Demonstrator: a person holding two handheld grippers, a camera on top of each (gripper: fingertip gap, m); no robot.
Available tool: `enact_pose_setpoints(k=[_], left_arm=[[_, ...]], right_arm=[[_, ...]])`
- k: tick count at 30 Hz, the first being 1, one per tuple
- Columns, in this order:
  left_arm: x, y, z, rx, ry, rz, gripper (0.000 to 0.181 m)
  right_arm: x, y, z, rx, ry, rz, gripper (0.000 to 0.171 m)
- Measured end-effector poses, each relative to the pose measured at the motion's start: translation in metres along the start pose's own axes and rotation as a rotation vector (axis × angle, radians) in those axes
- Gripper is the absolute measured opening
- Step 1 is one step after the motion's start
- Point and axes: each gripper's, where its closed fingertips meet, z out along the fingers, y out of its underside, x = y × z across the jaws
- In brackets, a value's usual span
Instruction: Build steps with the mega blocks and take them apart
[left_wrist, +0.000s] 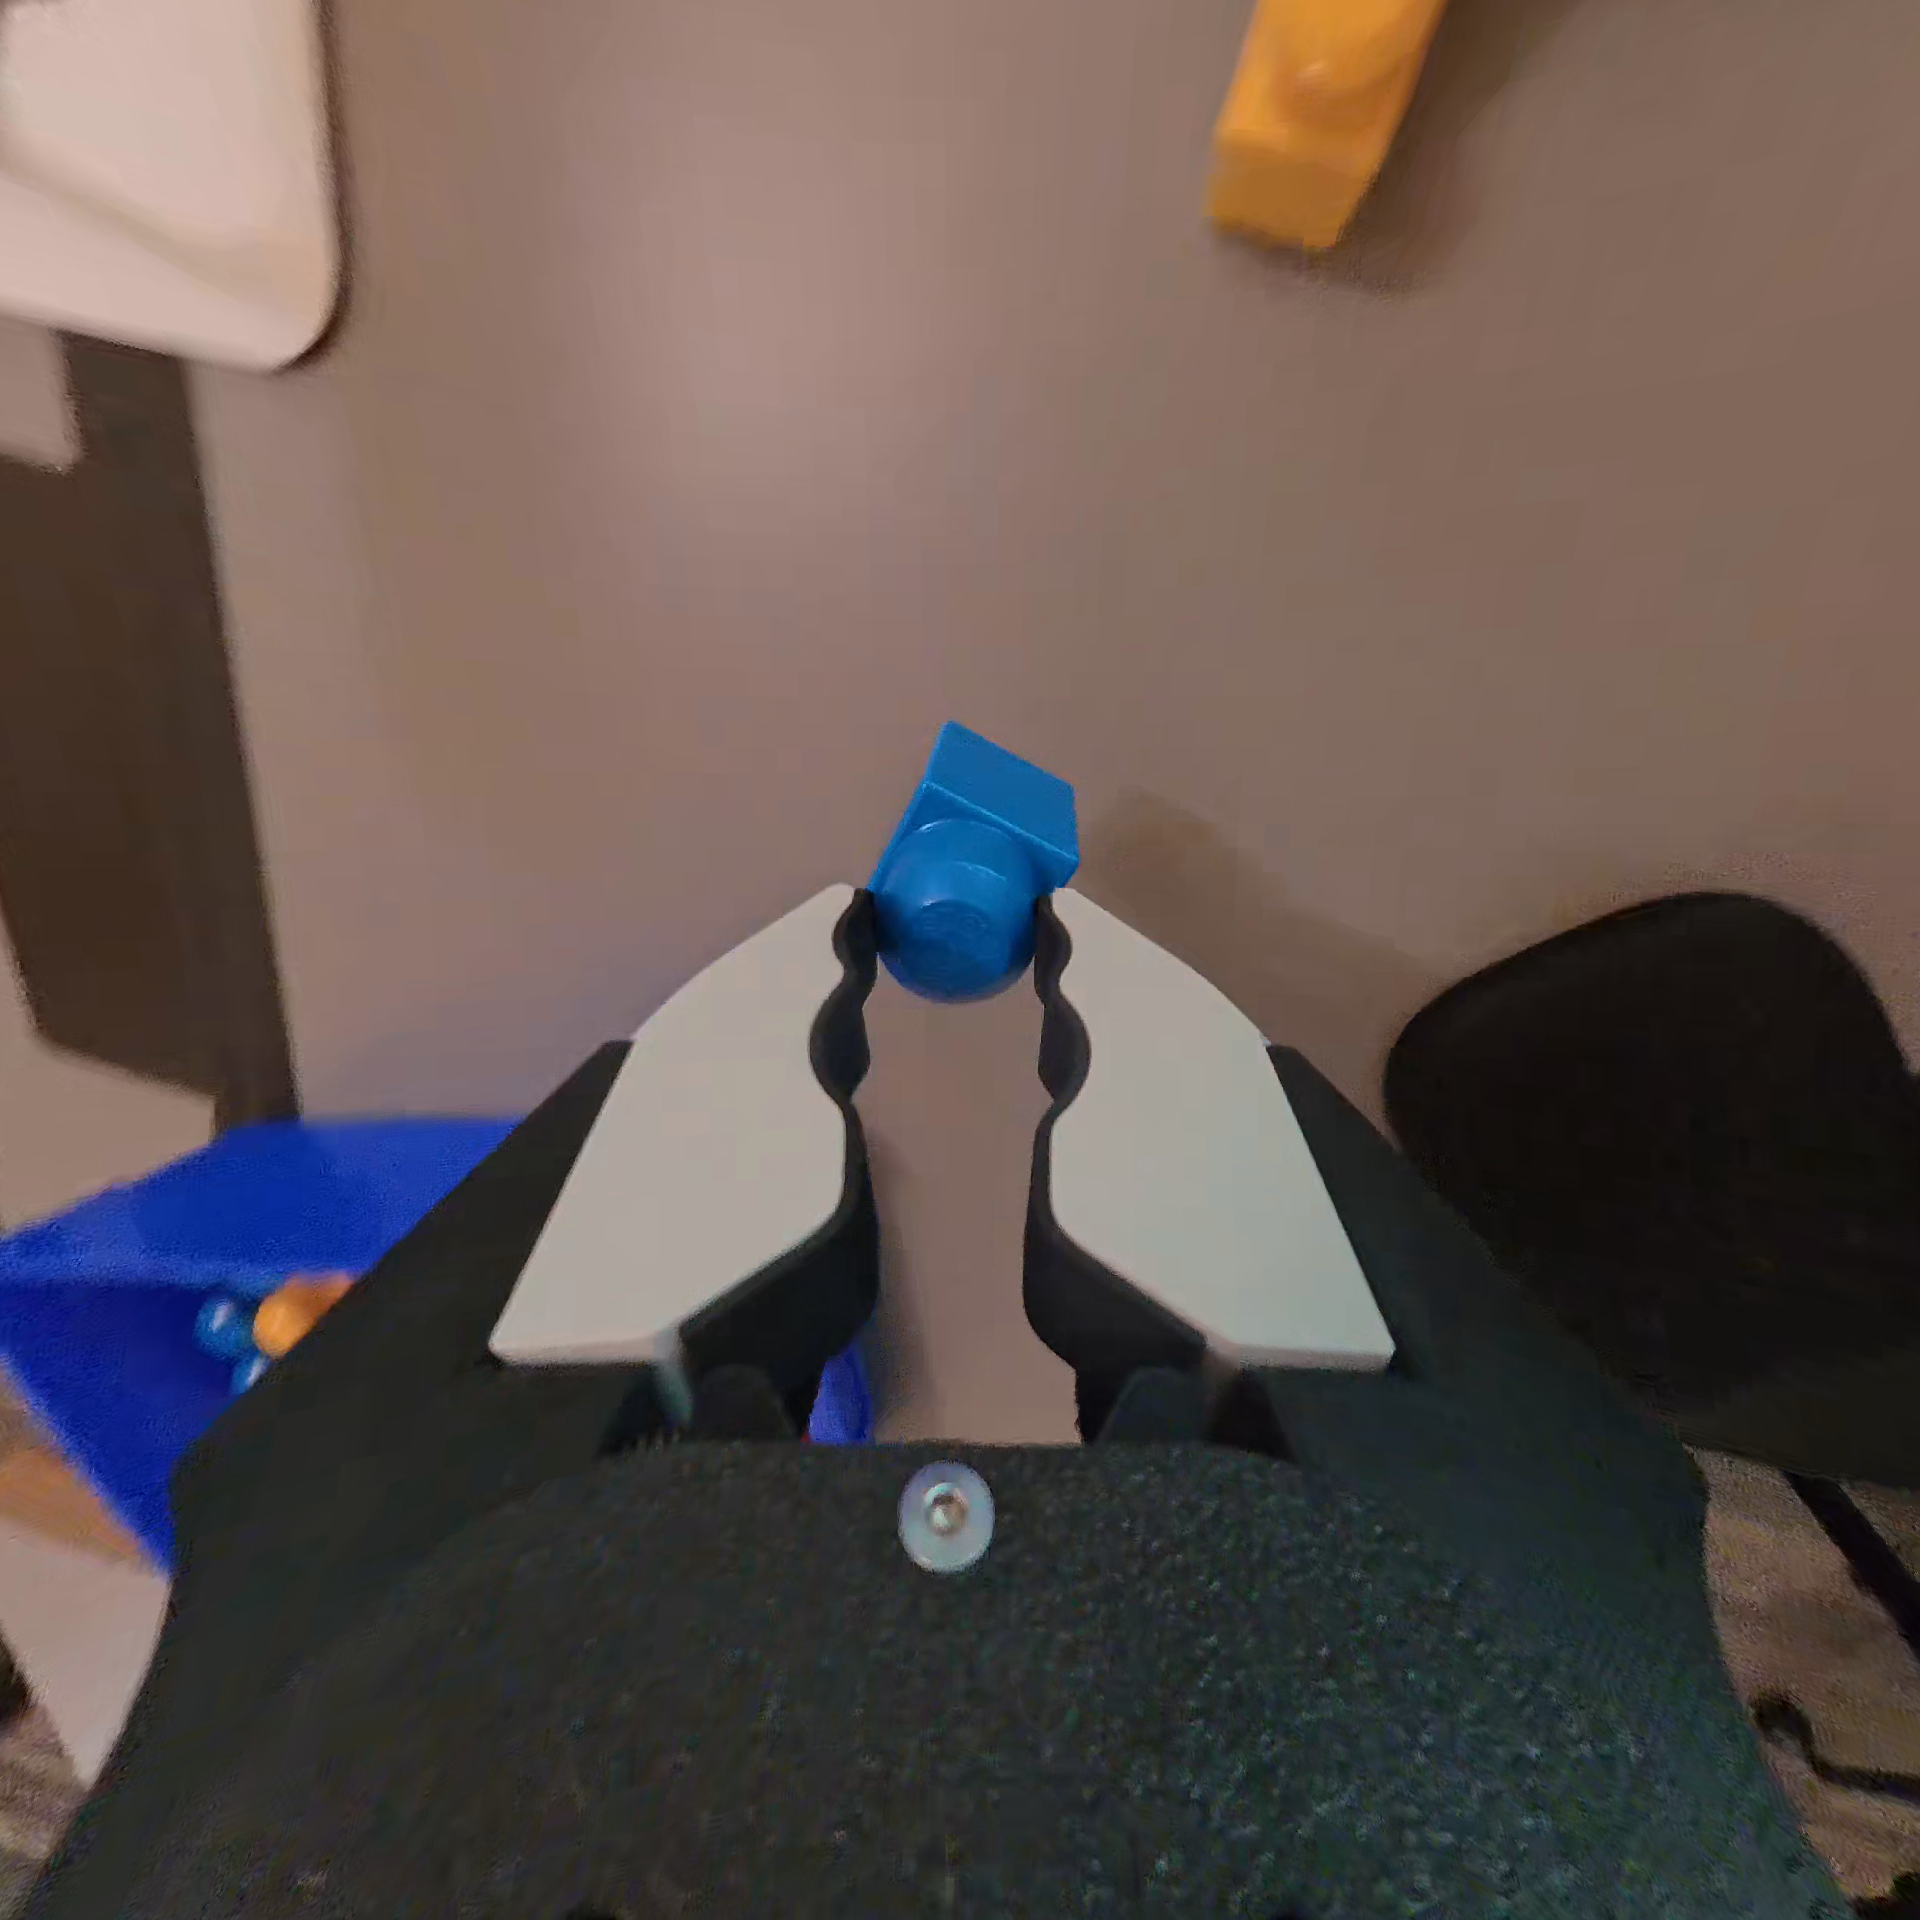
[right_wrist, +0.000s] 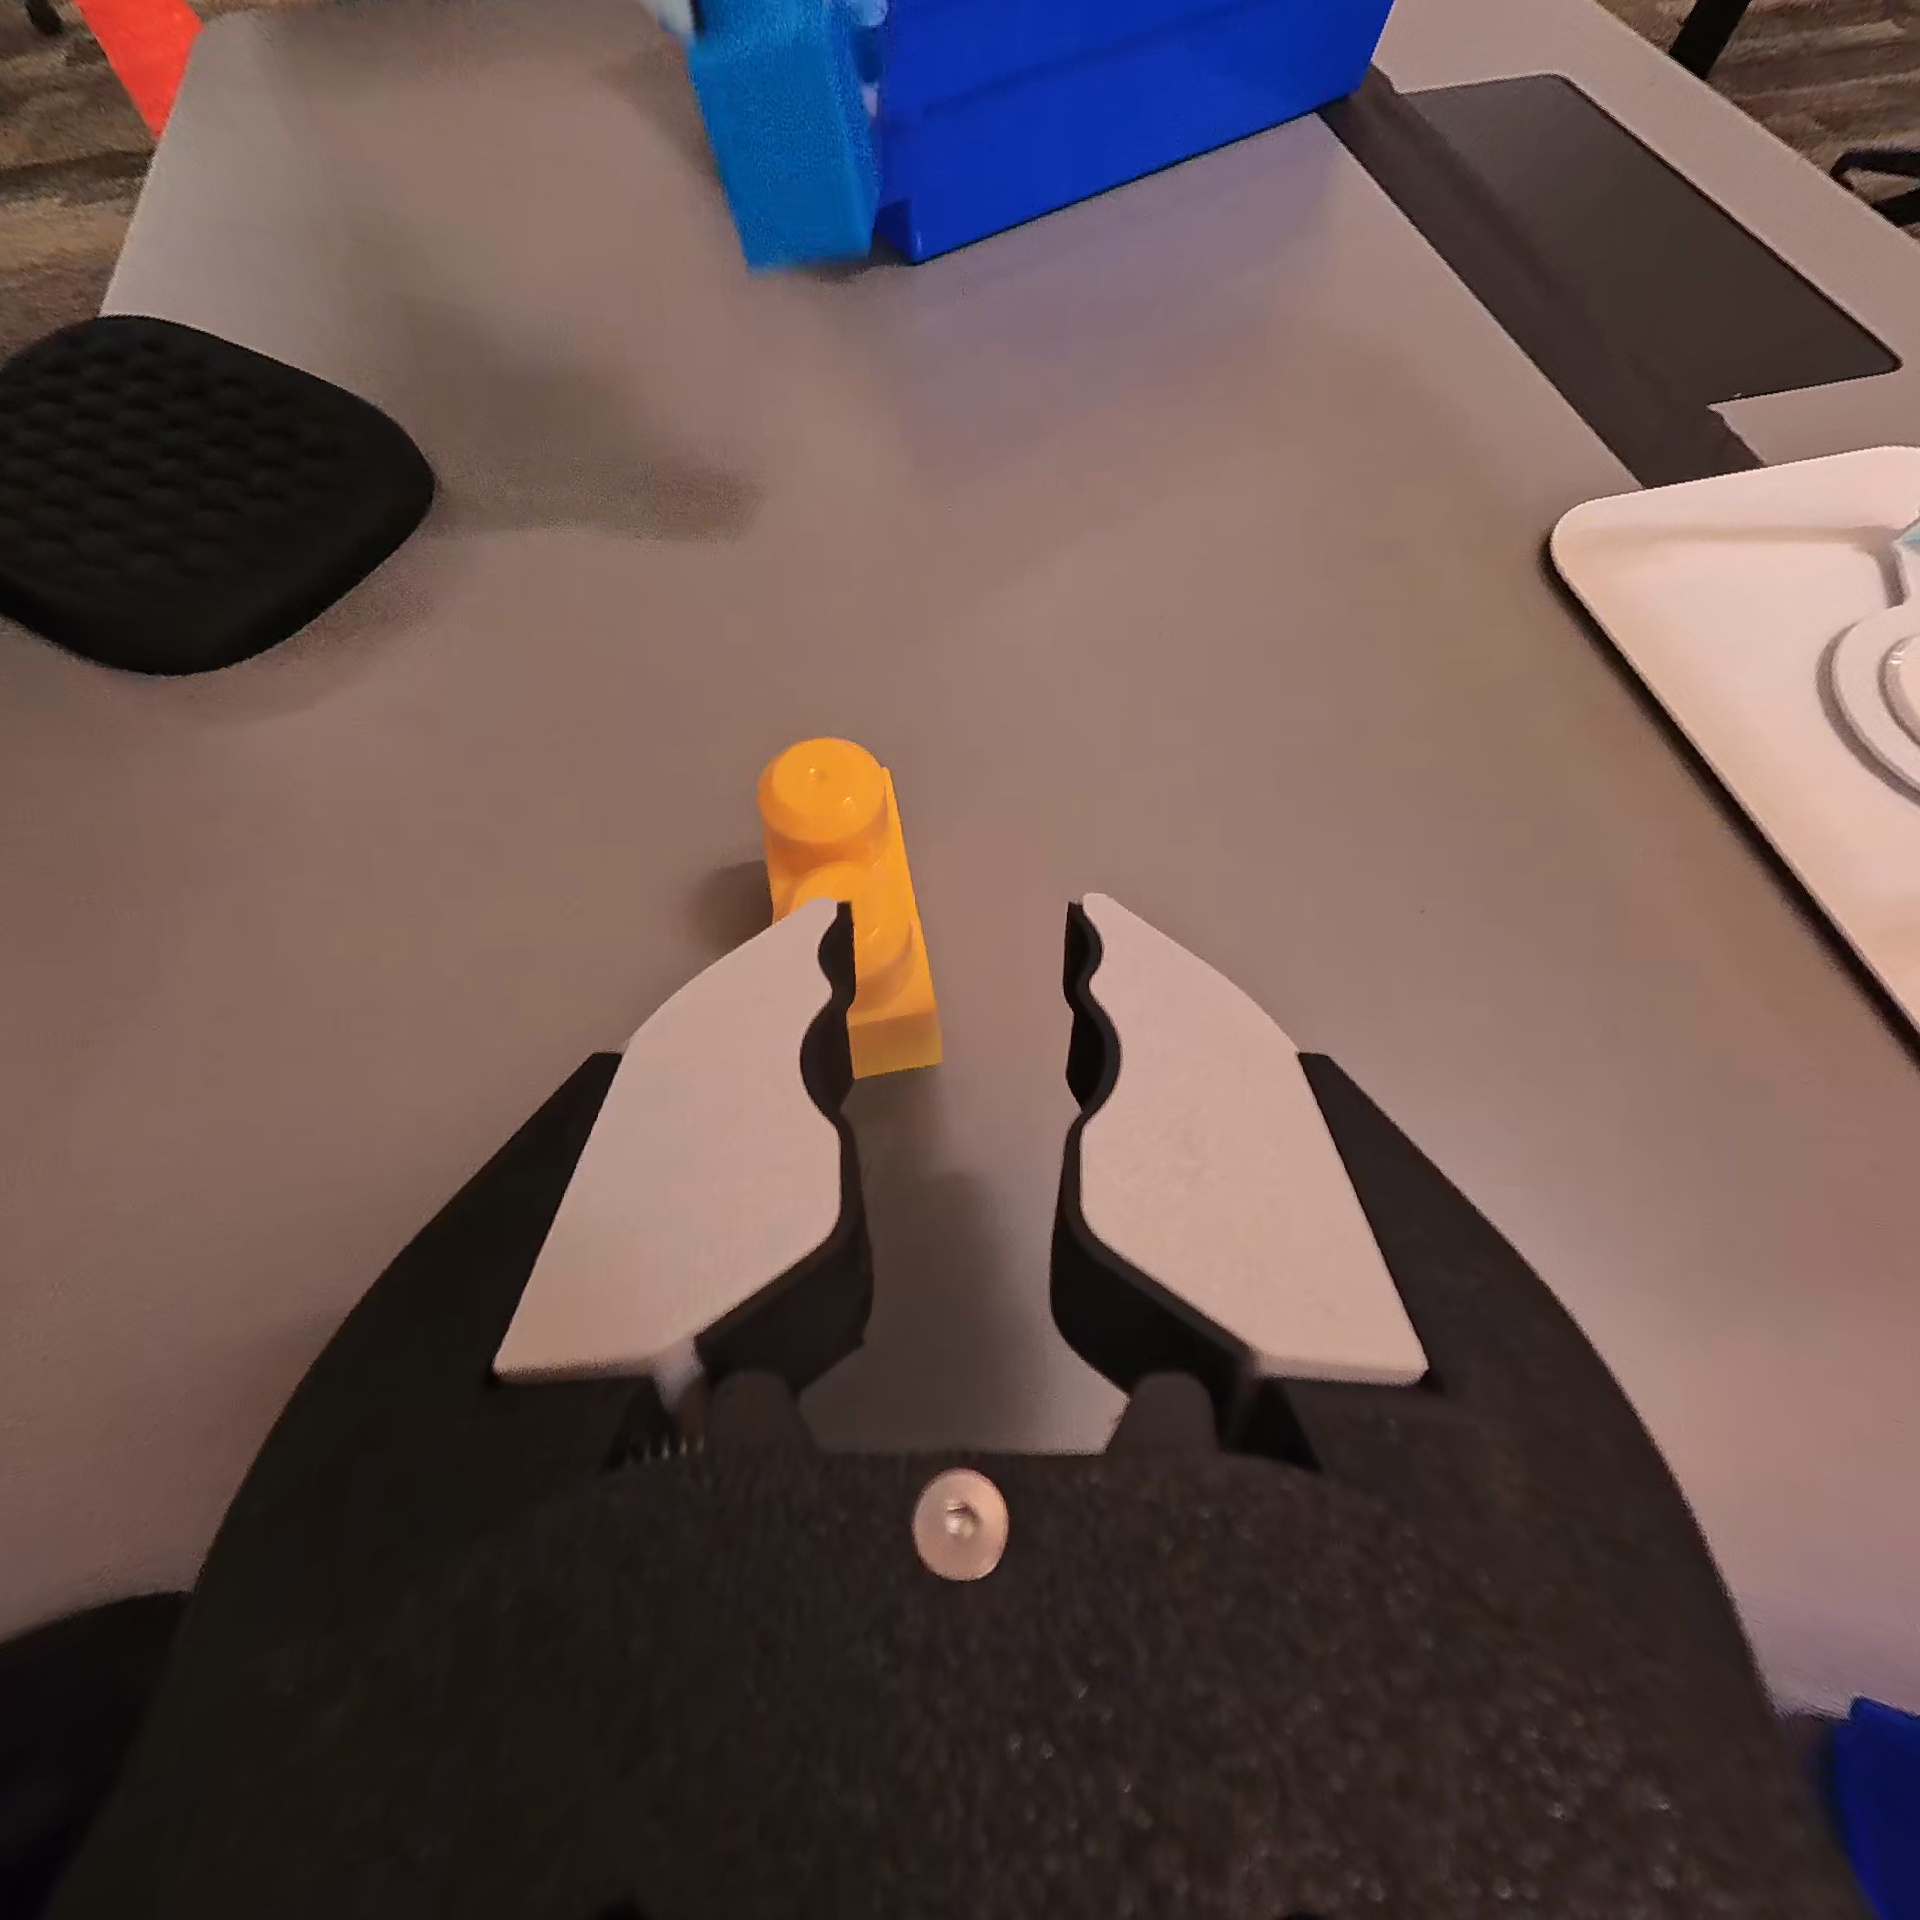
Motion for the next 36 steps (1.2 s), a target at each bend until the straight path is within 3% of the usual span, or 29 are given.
enact_pose_setpoints(k=[7, 13, 18, 22, 28, 36], left_arm=[[0.038, -0.054, 0.059, 0.012, 0.126, 0.063, 0.030], [0.042, -0.056, 0.082, -0.028, 0.118, 0.066, 0.030], [0.043, -0.060, 0.084, 0.021, 0.115, 0.039, 0.030], [0.046, -0.061, 0.078, 0.055, 0.116, 0.057, 0.046], [0.062, -0.095, 0.061, 0.243, 0.156, 0.090, 0.051], [0.079, -0.140, 0.094, 0.200, 0.169, 0.219, 0.054]], right_arm=[[-0.006, 0.004, -0.002, -0.023, -0.033, -0.009, 0.040], [-0.004, 0.006, -0.001, -0.033, -0.026, -0.003, 0.041], [-0.004, 0.007, -0.001, -0.034, -0.023, 0.000, 0.041], [-0.003, 0.006, -0.002, -0.028, -0.016, -0.002, 0.041], [0.002, 0.007, -0.004, -0.019, -0.003, 0.018, 0.040], [0.010, 0.015, -0.014, -0.026, 0.010, 0.048, 0.037]])
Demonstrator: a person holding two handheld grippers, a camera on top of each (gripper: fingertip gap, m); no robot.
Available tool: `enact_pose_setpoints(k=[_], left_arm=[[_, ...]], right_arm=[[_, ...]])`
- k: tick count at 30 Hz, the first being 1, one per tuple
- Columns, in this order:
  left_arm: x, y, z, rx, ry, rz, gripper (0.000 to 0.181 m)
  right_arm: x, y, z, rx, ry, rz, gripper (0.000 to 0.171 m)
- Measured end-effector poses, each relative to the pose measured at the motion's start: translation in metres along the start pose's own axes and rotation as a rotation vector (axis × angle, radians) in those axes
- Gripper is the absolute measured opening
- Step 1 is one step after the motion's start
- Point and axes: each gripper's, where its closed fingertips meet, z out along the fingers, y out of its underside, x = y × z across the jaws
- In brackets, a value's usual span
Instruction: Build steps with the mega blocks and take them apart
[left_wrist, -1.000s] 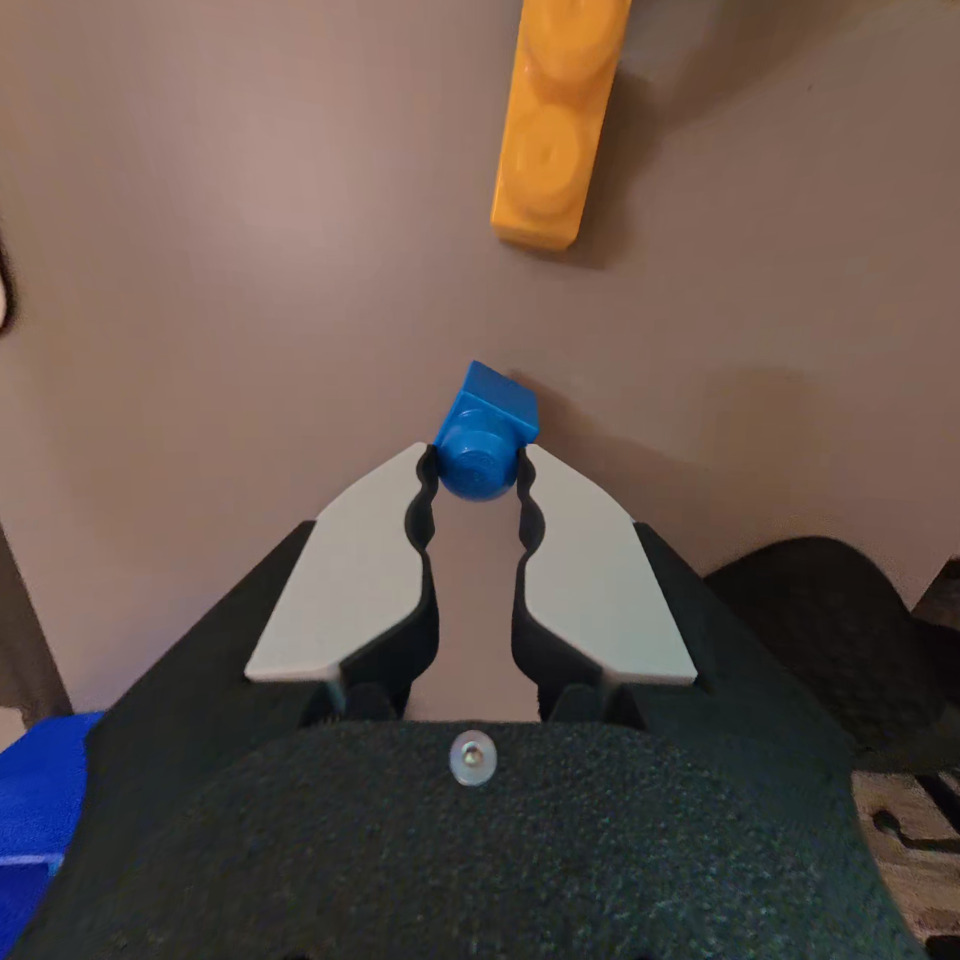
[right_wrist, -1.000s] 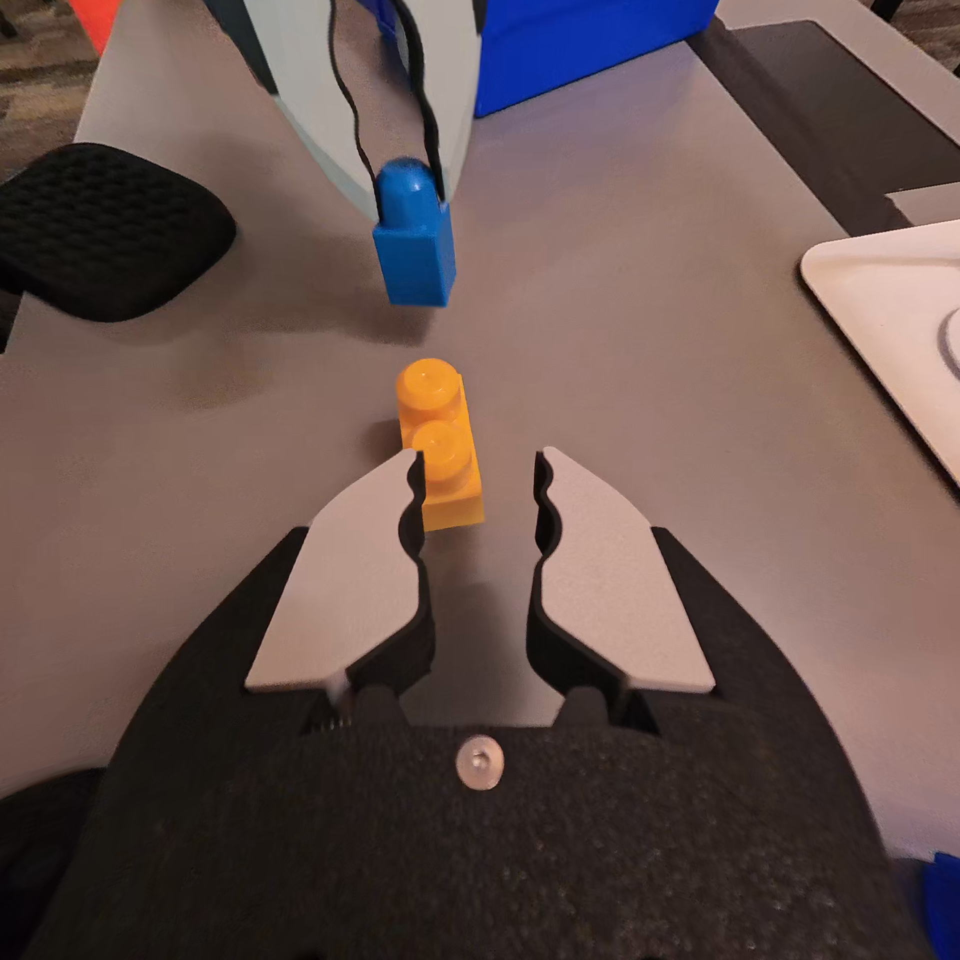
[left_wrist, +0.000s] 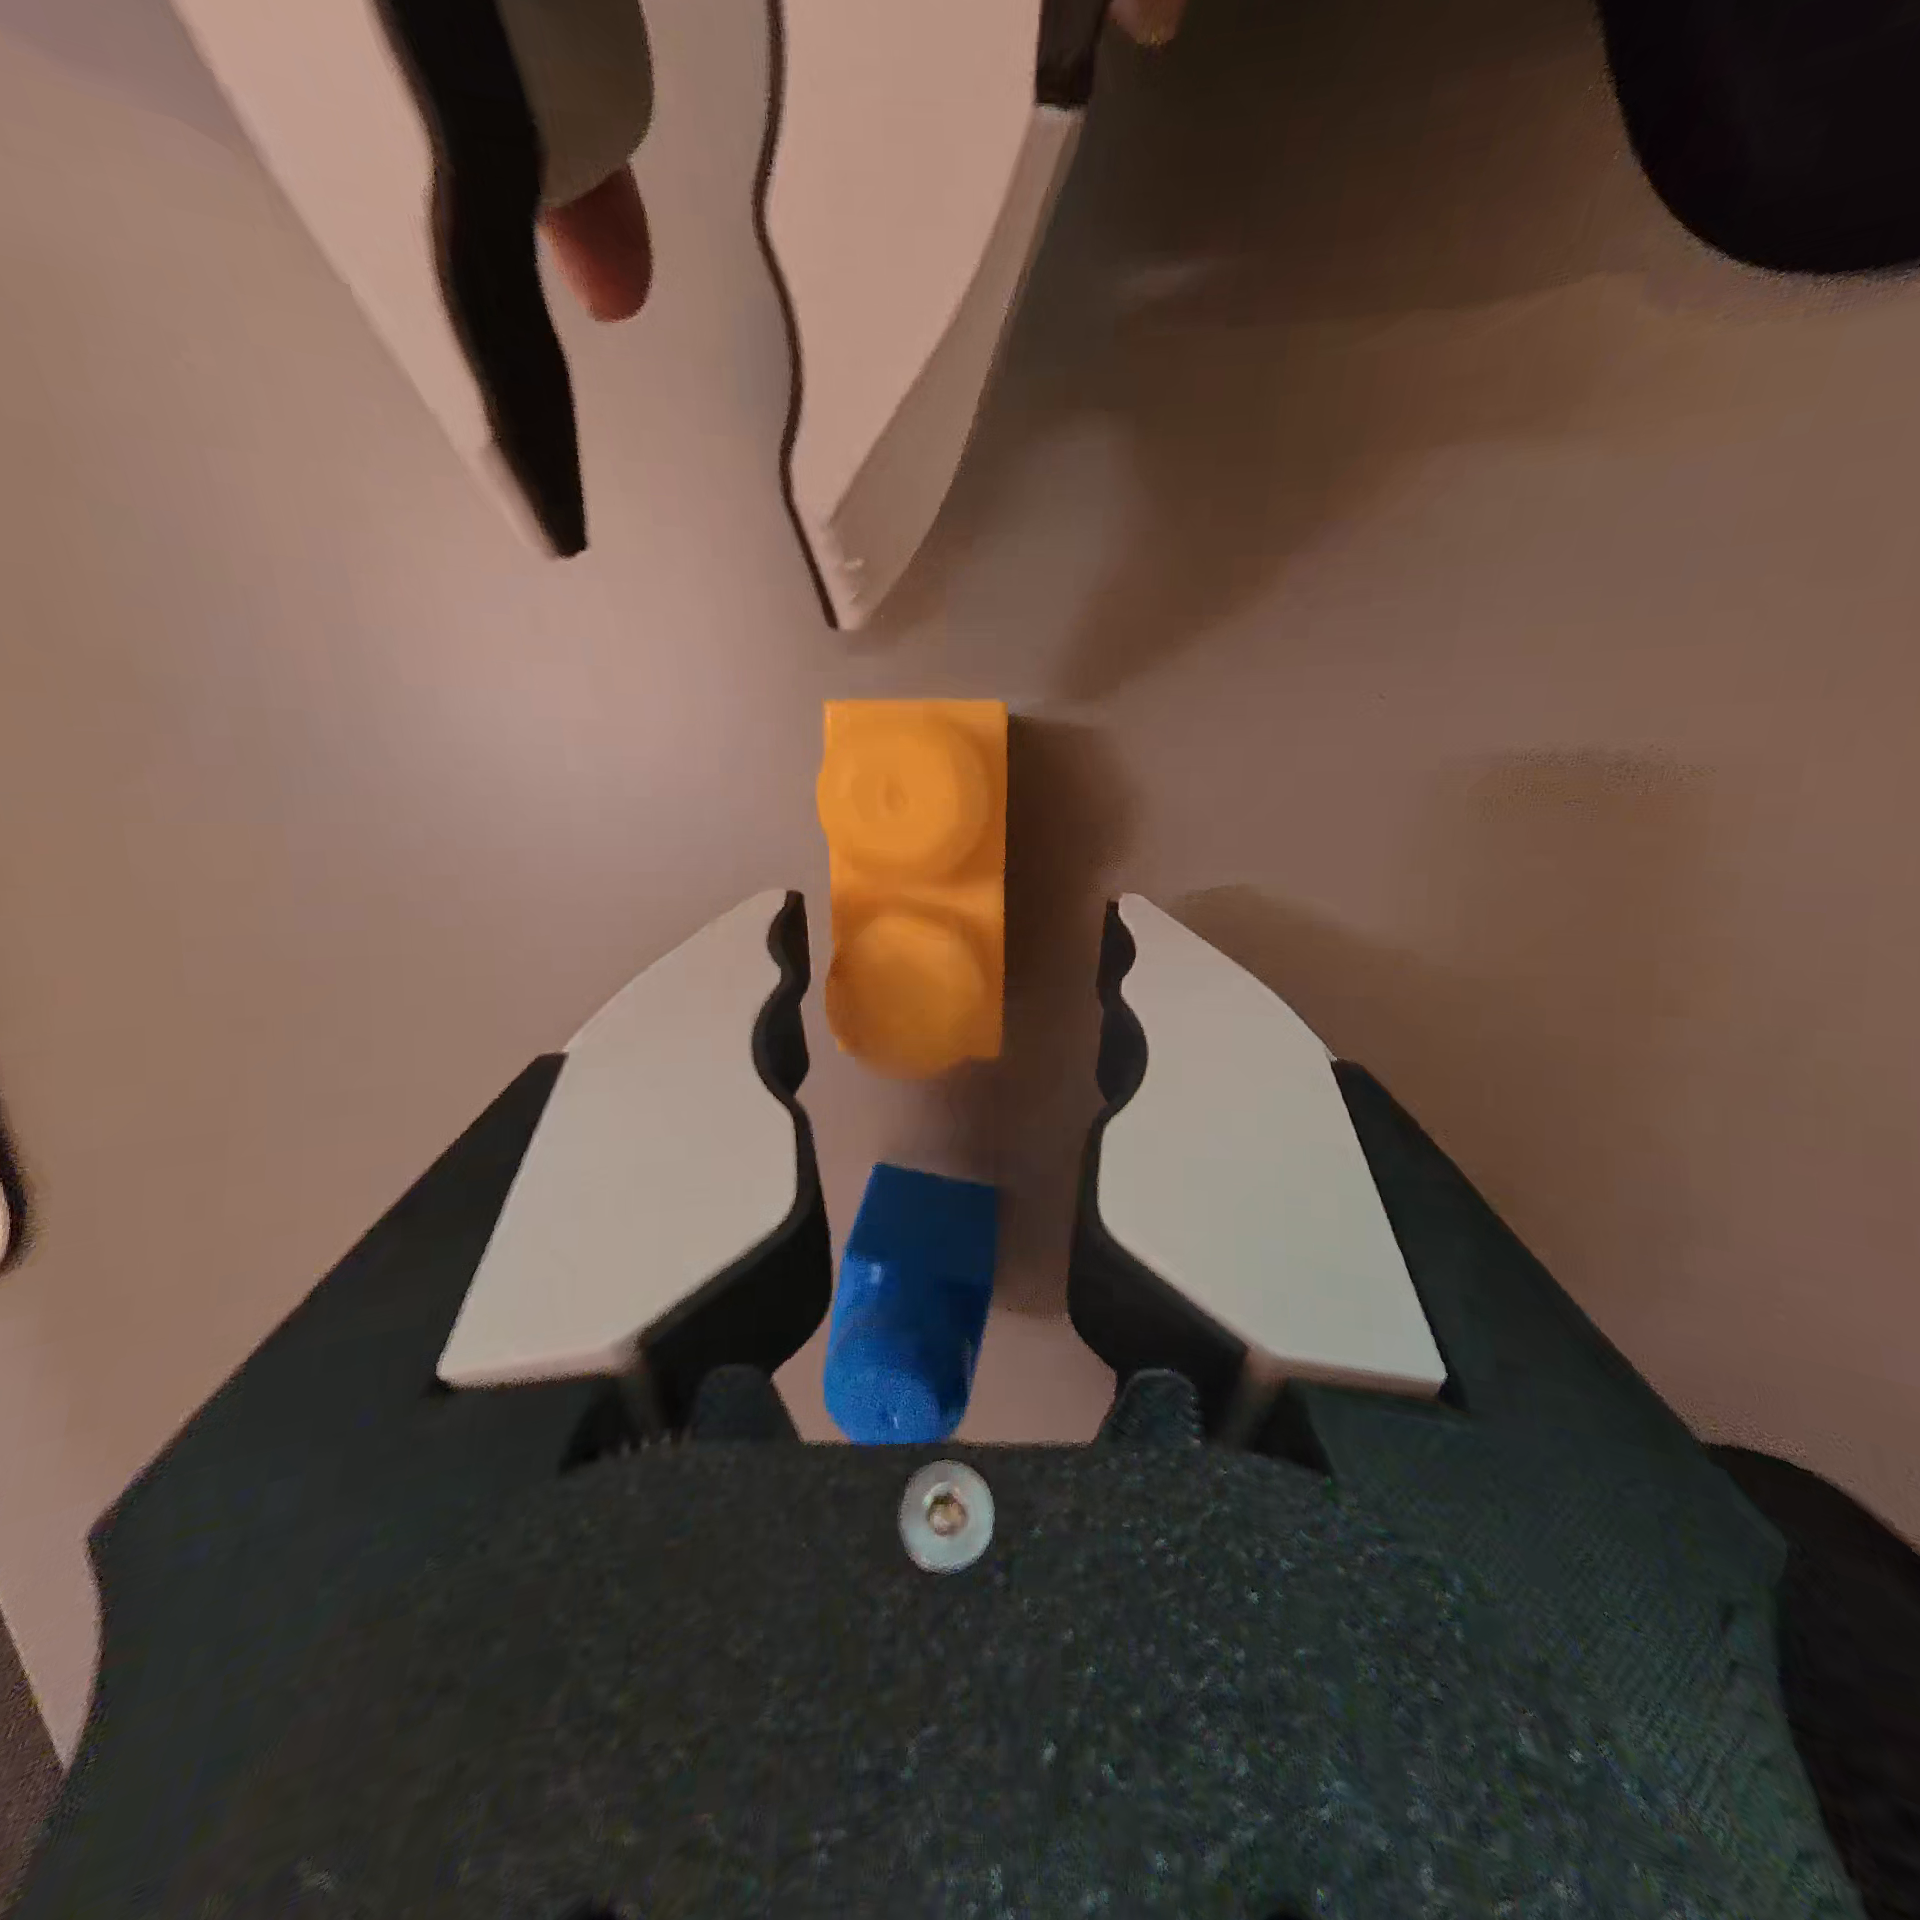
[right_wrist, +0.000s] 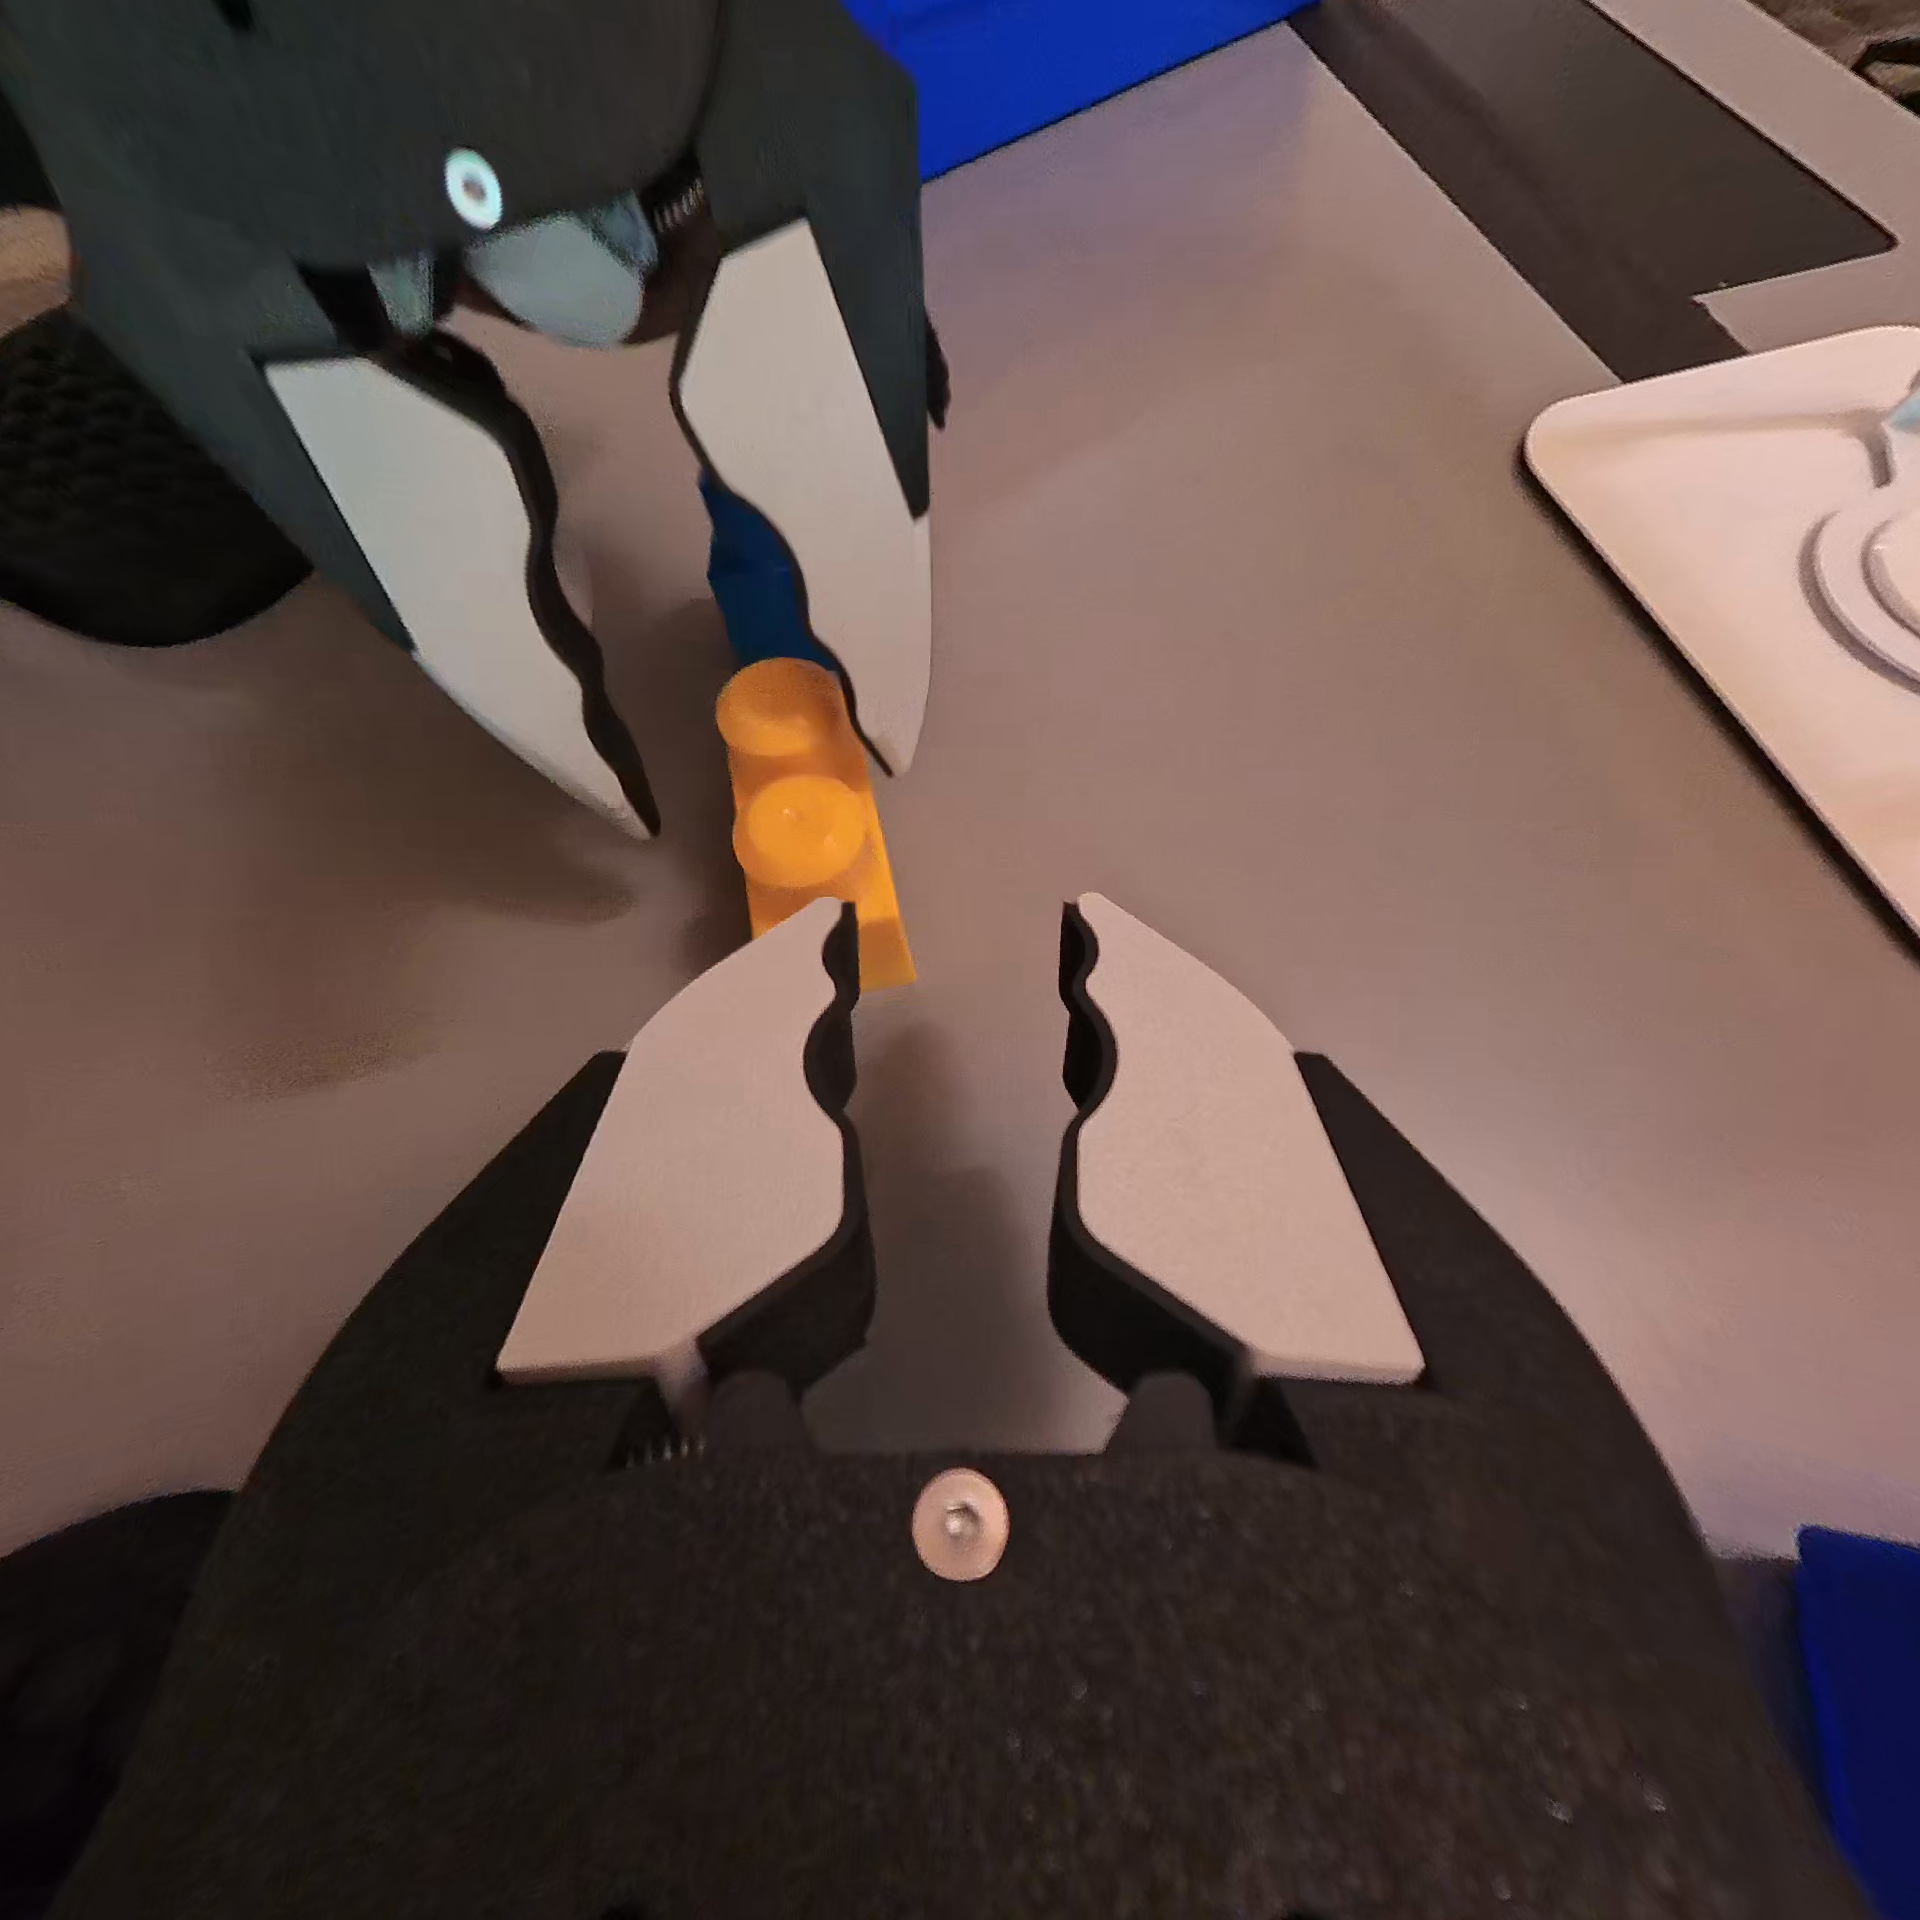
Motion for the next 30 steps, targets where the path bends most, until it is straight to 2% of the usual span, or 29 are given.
enact_pose_setpoints(k=[2, 3, 4, 8, 11, 16, 18, 21, 23, 30], left_arm=[[-0.003, -0.003, 0.011, -0.040, -0.007, 0.029, 0.053], [-0.006, -0.002, 0.016, -0.060, -0.020, 0.048, 0.048], [-0.007, -0.002, 0.019, -0.072, -0.032, 0.066, 0.036], [-0.012, -0.012, 0.006, 0.052, -0.083, 0.055, 0.036], [-0.022, -0.029, -0.035, 0.307, -0.135, -0.036, 0.036], [-0.020, -0.044, -0.119, 0.920, -0.129, -0.228, 0.036], [-0.019, -0.037, -0.134, 1.083, -0.141, -0.306, 0.036], [-0.011, -0.029, -0.134, 1.226, -0.140, -0.331, 0.036], [-0.006, -0.029, -0.131, 1.272, -0.100, -0.340, 0.036], [0.005, -0.035, -0.119, 1.240, -0.048, -0.323, 0.036]], right_arm=[[0.004, 0.002, -0.003, 0.003, 0.013, 0.010, 0.037], [0.006, 0.002, -0.004, 0.006, 0.018, 0.016, 0.037], [0.008, 0.002, -0.005, 0.009, 0.024, 0.017, 0.037], [0.011, -0.007, -0.013, 0.071, 0.039, 0.018, 0.037], [0.011, -0.027, -0.023, 0.187, 0.038, 0.023, 0.037], [-0.007, -0.074, -0.040, 0.471, -0.063, 0.050, 0.039], [-0.023, -0.093, -0.043, 0.576, -0.152, 0.066, 0.041], [-0.043, -0.108, -0.034, 0.635, -0.235, 0.076, 0.049], [-0.051, -0.111, -0.023, 0.622, -0.256, 0.081, 0.053], [-0.072, -0.114, -0.003, 0.598, -0.328, 0.065, 0.061]])
